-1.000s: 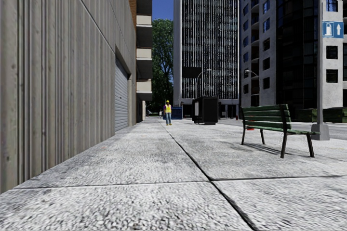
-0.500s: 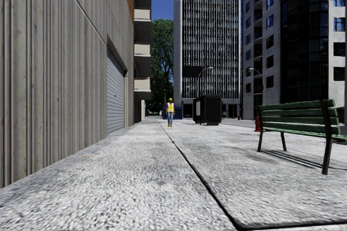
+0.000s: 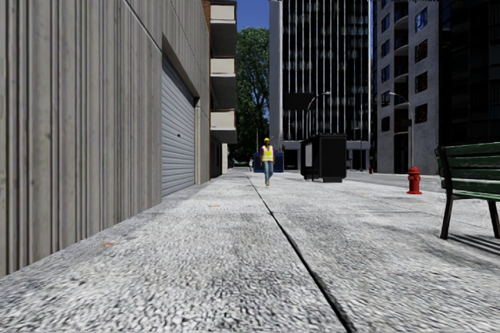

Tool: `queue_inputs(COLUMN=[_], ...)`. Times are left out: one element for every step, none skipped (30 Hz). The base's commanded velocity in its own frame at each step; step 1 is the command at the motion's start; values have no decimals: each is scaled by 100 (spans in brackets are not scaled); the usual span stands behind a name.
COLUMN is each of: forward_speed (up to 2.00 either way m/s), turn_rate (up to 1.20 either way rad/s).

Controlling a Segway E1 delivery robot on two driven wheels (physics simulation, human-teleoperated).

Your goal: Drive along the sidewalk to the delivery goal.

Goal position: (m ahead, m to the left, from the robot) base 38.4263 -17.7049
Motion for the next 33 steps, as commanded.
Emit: queue_inputs(forward_speed=[193, 193, 193, 193, 193, 193, 193, 193, 193, 193, 193, 193, 193, 193, 193, 193, 193, 193, 193, 193, 193, 193, 193, 193, 193, 193, 193, 193, 193, 193, 193, 193, 193], turn_rate=[30, 30, 30, 30, 30, 30, 30, 30, 30, 30, 30, 23, 16, 13, 12, 12, 12, 12, 9, 0, 0, 0, 0, 0, 0, 0, 0, 0, 0, 0, 0, 0, 0])
